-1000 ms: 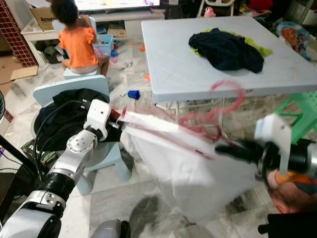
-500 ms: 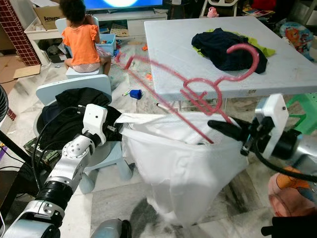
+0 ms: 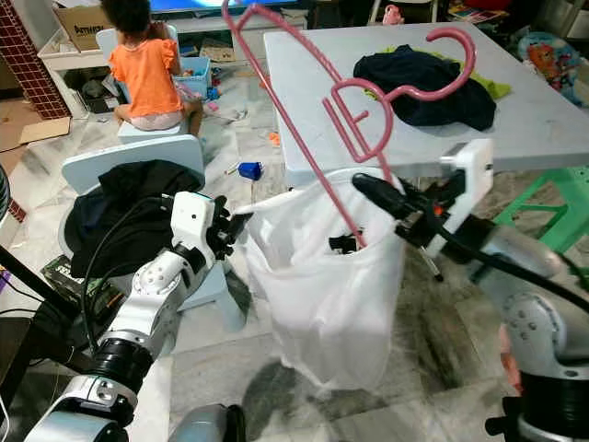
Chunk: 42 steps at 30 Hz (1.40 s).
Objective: Hang hanger
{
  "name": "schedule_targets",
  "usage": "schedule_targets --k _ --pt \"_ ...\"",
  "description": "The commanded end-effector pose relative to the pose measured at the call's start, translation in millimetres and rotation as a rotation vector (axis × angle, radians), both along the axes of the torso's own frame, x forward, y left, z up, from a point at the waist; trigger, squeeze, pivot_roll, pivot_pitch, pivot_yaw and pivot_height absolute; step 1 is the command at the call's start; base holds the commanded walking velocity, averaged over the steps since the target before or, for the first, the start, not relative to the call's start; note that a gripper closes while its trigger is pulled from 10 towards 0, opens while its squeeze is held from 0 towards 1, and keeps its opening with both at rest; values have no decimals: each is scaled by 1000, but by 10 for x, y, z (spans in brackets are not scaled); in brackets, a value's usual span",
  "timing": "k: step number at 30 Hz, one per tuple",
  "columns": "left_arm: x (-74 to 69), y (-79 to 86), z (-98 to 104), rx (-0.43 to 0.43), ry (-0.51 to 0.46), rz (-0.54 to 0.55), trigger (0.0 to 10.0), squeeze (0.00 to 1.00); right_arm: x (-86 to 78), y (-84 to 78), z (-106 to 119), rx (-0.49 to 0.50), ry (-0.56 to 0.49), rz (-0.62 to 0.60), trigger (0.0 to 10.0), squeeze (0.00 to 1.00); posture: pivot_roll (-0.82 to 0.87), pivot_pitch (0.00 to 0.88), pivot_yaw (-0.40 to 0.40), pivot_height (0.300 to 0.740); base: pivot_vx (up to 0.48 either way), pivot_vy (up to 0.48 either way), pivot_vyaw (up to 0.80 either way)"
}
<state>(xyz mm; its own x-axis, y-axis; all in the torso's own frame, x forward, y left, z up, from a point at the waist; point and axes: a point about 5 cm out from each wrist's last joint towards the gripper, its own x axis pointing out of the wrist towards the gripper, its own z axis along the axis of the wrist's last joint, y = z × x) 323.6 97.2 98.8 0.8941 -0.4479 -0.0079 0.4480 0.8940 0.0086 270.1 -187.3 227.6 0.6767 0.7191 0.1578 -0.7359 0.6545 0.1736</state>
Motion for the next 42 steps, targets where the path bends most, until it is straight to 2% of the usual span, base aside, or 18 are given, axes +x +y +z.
schedule_targets --k 1,4,6,13,15,17,19,22,24,25,28,30,36,40,42 --pt "56 -66 99 -9 -35 -13 0 0 -40 171 213 91 -67 50 10000 0 -74 0 24 740 0 0 0" --pt "59 -83 103 -14 -36 -16 0 0 -36 210 227 109 -66 52 10000 0 -73 0 26 740 0 0 0" --pt "57 -165 123 -28 -42 -39 0 0 16 363 238 214 -39 39 10000 0 -70 0 27 740 0 0 0" --pt "35 -240 132 -46 -46 -63 0 0 71 494 224 250 -12 11 10000 0 -64 0 23 740 0 0 0" --pt "16 -252 122 -51 -43 -71 0 0 103 531 147 150 -18 -37 10000 0 -60 0 23 740 0 0 0" --pt "-1 -257 112 -58 -40 -77 0 0 115 547 98 99 -22 -53 10000 0 -58 0 20 740 0 0 0" --pt "-30 -262 95 -68 -35 -84 0 0 99 597 -6 -19 -36 -49 10000 0 -57 0 18 740 0 0 0" --pt "-49 -266 89 -73 -34 -89 0 0 90 599 -71 -75 -46 -58 10000 0 -55 0 18 740 0 0 0" --pt "-71 -260 92 -77 -35 -93 0 0 113 551 -136 -146 -63 -103 10000 0 -53 0 16 740 0 0 0" --pt "-71 -260 92 -77 -35 -93 0 0 113 551 -136 -146 -63 -103 10000 0 -53 0 16 740 0 0 0" --pt "-105 -228 48 -87 -16 -96 0 0 229 406 -134 -131 -55 -253 10000 0 -53 0 16 740 0 0 0" --pt "-105 -223 43 -92 -13 -96 0 0 251 386 -131 -135 -58 -275 10000 0 -54 0 17 740 0 0 0" --pt "-106 -243 83 -117 -20 -111 0 0 280 367 -142 -176 -87 -309 10000 0 -56 0 17 740 0 0 0" --pt "-119 -254 73 -123 -11 -119 0 0 283 403 -124 -154 -90 -293 10000 0 -56 0 17 740 0 0 0" --pt "-152 -316 49 -124 17 -171 0 0 268 451 -98 -146 -103 -260 10000 0 -59 0 18 740 0 0 0"
